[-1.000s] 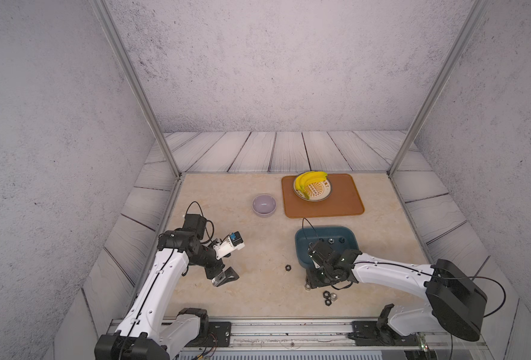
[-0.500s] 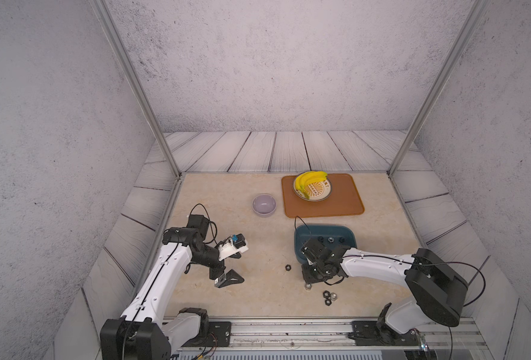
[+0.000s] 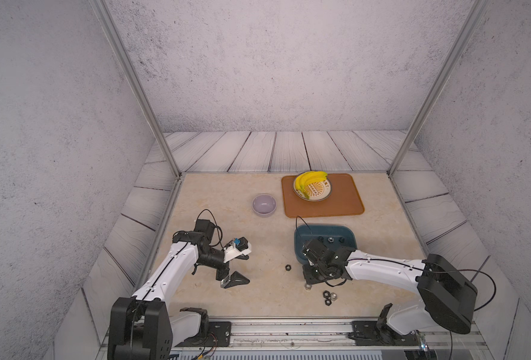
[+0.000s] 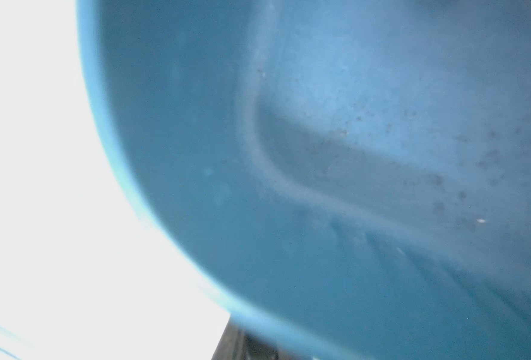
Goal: Put the nuts on the desktop into the storage box
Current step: Pick up the nut from the center of the board, then place the nut in the storage box.
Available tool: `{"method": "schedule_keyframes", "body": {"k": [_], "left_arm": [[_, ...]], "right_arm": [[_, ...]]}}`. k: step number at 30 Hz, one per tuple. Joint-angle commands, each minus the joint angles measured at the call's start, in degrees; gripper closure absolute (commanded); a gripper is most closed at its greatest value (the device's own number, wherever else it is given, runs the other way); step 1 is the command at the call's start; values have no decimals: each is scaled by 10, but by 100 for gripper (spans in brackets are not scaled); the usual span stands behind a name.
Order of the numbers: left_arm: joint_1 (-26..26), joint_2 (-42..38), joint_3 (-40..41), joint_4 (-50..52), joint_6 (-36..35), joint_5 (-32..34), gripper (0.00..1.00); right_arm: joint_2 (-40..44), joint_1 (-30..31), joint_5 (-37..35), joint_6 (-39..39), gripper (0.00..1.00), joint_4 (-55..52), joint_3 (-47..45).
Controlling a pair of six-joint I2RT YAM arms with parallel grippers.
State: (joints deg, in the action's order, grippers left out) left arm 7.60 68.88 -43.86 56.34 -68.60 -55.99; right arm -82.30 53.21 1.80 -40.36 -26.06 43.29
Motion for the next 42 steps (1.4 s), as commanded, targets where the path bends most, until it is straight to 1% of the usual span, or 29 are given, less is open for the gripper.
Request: {"method": "schedule_keyframes", "body": {"k": [1,4,8,11,15,17,21,25,29,31,34,39,42], "left_arm": [[4,3,7,-7,-7,-13,2],[4,4,6,-6,-7,-12,1],[5,6,6,-6,-7,-8,2],[5,7,6,-4,-7,-5,2],[5,6,8,2,-15,-3,2],[5,3,10,1,-14,3,2],[5,-4,15,-1,-14,8,2],[6,-2,15,-5,-11,9,2],[6,-1,17,-5,-10,9,2],[6,-1,17,-4,-9,11,2],[6,-2,17,-4,-9,13,2],[6,-5,20,-6,-7,19,2],[6,-7,21,-6,-6,20,2]], "right_arm": [[33,6,-7,-4,82,-37,6],[70,7,-3,-3,82,-62,14],[109,7,2,28,82,-89,45],[119,6,-31,49,82,-118,89],[110,-1,-70,96,82,-113,128],[99,-13,-78,115,82,-106,144],[67,-54,-65,141,82,-80,163],[32,-102,-51,151,82,-38,162],[-10,-135,-31,171,83,27,147],[-35,-143,-18,179,84,62,144],[-78,-147,-21,199,84,87,157],[-140,-148,-46,236,85,113,170],[-166,-147,-83,262,86,123,174]]}}
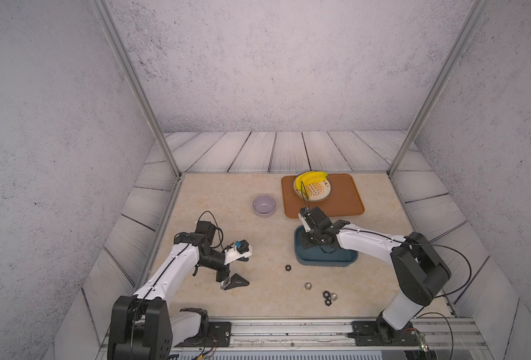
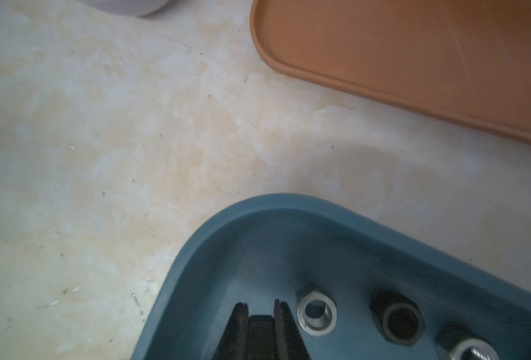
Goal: Put the nuts on the desktop into the storage box
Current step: Place the nut in the storage box.
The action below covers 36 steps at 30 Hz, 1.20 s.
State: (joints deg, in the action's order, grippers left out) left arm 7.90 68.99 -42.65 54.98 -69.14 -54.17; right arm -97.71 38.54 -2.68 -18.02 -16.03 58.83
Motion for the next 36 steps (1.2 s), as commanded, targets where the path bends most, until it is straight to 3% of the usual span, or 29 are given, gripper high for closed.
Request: {"method": "schedule_keyframes", "body": {"k": [1,15,18,22,25,36], "left_arm": [[3,-7,9,8,0,3,2],[3,-5,7,6,1,12,2],[3,-5,7,5,0,11,2],[4,-6,6,6,-1,9,2],[4,-7,7,7,-1,10,1],[4,-11,9,8,-4,13,2]], "right_arm": [[-20,-1,-47,49,86,21,23],[-88,0,-164,115,87,46,39],[-93,0,-177,120,82,47,37],[-94,1,-164,119,66,42,39],[-87,1,-141,114,60,43,36],[-35,1,-57,72,57,26,31]]}}
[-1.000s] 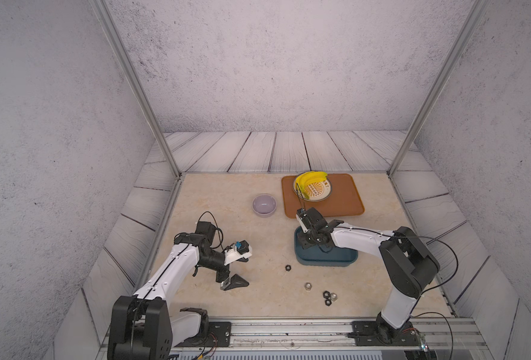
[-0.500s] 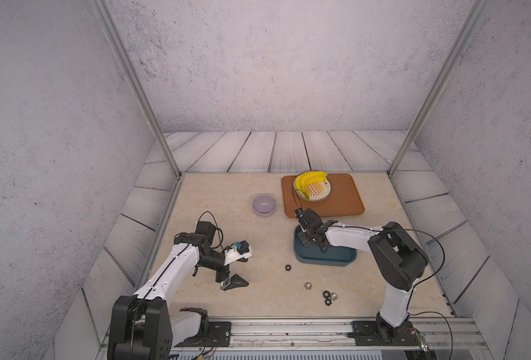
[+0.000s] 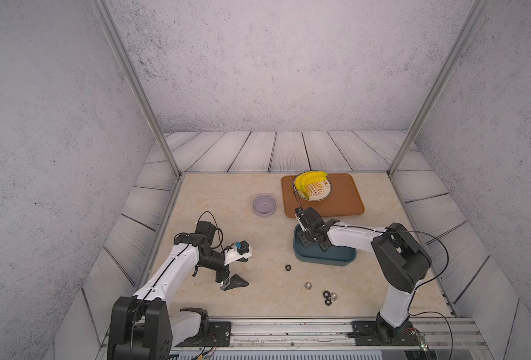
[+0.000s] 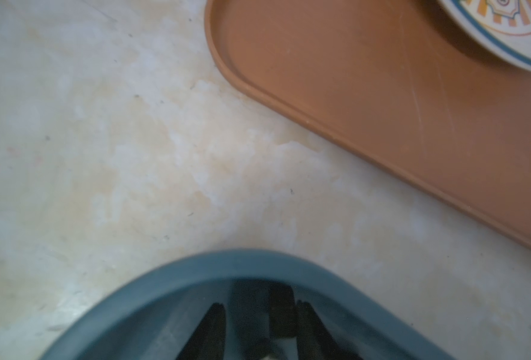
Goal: Put the nuts on the desktop into the storage box
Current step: Place the nut in the storage box, then pick up the nut from the center of the board.
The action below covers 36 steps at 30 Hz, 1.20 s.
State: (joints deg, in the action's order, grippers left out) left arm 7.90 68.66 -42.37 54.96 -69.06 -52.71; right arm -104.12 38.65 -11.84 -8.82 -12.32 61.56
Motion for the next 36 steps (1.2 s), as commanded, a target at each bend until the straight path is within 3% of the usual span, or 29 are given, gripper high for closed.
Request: {"method": "schedule_keyframes", "body": {"k": [1,15,22,26,36], "left_arm": [[4,-8,6,8,-5,-2,2],[4,-7,7,7,-5,0,2],[7,-5,-1,-2,9,6,2],[16,-3,-5,-47,64,39,2],[94,67,-89,-12,-21,58,2]], "right_arm": [[35,-1,39,-24,57,-13,3],[117,-2,63,-44,55,-50,-12],[197,-1,85,-50,54,-116,-22],[242,-1,120,-48,47,-173,-27],[340,0,181,-74,18,-375,-23]]}}
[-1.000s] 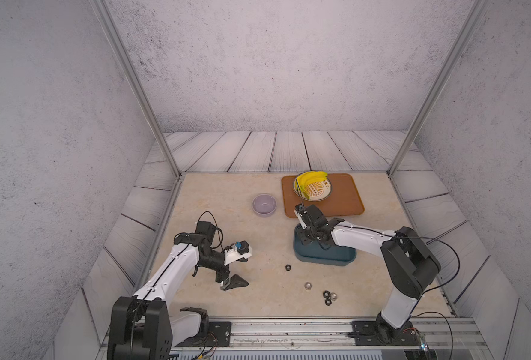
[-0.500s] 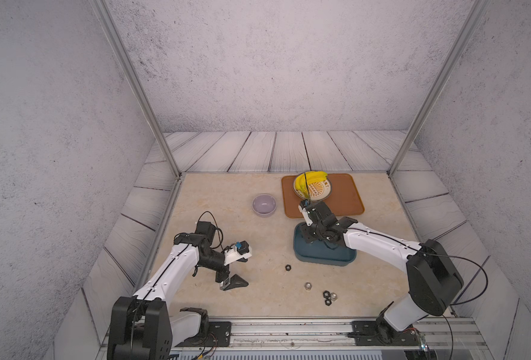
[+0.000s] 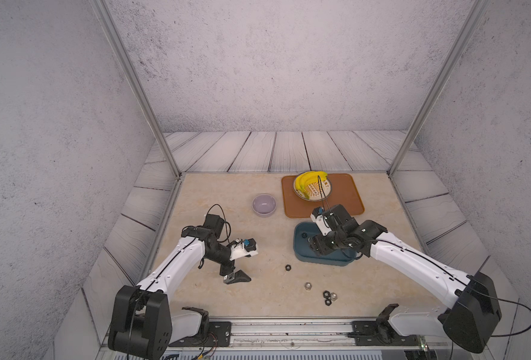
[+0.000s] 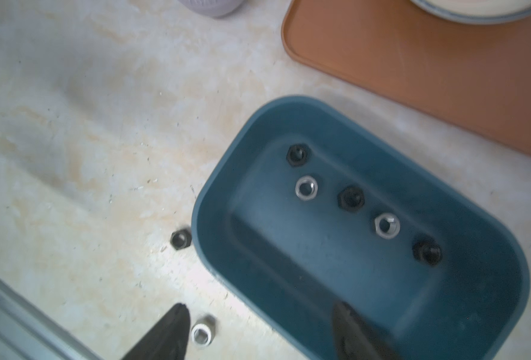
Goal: Put the nuts on the desktop into the storage box
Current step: Pick up the nut from the center of the board.
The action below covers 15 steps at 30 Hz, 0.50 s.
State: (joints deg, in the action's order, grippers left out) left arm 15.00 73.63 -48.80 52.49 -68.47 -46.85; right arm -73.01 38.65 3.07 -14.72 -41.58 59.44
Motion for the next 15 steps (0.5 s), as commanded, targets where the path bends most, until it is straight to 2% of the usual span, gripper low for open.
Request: {"method": "schedule_keyframes", "body": {"k": [1,4,10,12,15], "left_arm": [[36,31,-35,11,-31,-2,2],[81,66,-59,0,-37,-6,1],[155,132,-90,-79,-30,41,4],[176,152,-99,-107,-27,57,7],[205,182,-111,-140,-21,83,18]], "right_arm": [[41,-2,40,-21,15,-96,-7],[70,0,61,-42,1,-126,-26],[123,0,64,-76,1,-165,-66],[142,-1,72,-88,1,-160,-89],[168,0,81,-106,1,-149,-119]]}}
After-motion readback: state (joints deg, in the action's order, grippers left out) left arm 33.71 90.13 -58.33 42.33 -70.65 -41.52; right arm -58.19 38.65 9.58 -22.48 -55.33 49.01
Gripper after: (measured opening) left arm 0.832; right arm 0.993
